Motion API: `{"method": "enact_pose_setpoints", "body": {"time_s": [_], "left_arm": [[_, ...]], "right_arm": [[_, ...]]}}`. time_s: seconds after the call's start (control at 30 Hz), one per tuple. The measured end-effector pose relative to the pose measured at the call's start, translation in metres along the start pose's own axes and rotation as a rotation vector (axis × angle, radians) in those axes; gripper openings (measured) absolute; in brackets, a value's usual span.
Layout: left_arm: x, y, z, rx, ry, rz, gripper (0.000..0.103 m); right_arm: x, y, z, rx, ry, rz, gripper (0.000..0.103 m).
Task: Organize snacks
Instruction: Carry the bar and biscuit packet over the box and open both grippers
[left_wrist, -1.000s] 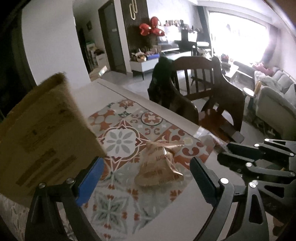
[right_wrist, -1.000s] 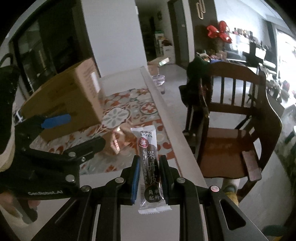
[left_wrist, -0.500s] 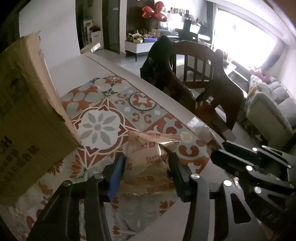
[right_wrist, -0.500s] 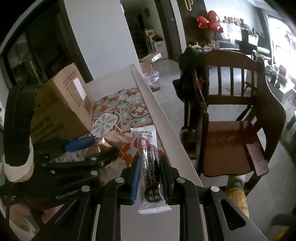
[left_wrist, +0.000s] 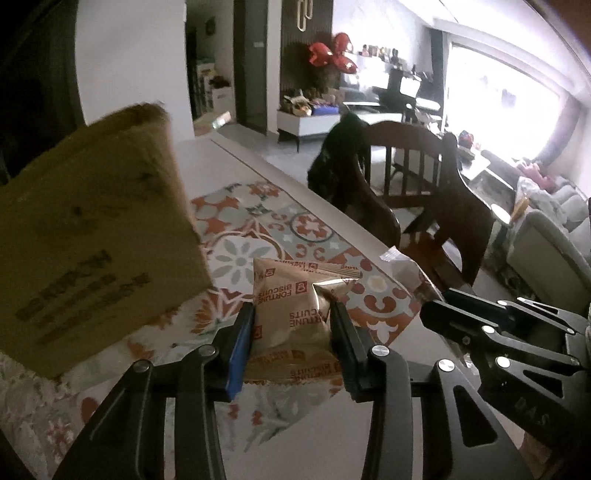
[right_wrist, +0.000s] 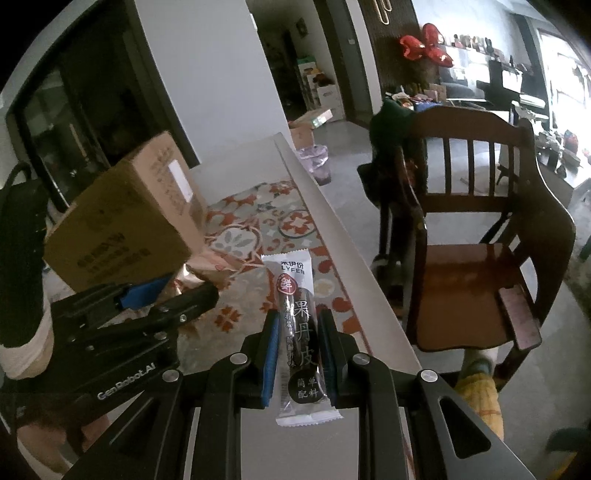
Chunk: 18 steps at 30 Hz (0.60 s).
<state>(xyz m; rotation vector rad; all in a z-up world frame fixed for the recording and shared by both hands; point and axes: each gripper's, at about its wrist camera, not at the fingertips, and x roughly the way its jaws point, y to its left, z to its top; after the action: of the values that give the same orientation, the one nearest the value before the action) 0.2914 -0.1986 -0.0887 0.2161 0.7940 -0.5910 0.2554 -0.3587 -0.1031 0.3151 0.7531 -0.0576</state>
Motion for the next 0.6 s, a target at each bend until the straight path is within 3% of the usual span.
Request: {"method": "enact_pose_setpoints", "body": {"time_s": [0.27,0.6], "left_arm": [[-0.048,0.021,-0.003,-0.075,-0.082,0.040,0.041],[-0.114,0.055,0.000,-0.130,-0.201,0.160,0.041]], "right_arm": [[-0.027,0.027,0.007,-0.052,-0.054,0.025,0.022],[-0.052,0.076,0.020,-0.124,-0.128,0.101,0.022]]}}
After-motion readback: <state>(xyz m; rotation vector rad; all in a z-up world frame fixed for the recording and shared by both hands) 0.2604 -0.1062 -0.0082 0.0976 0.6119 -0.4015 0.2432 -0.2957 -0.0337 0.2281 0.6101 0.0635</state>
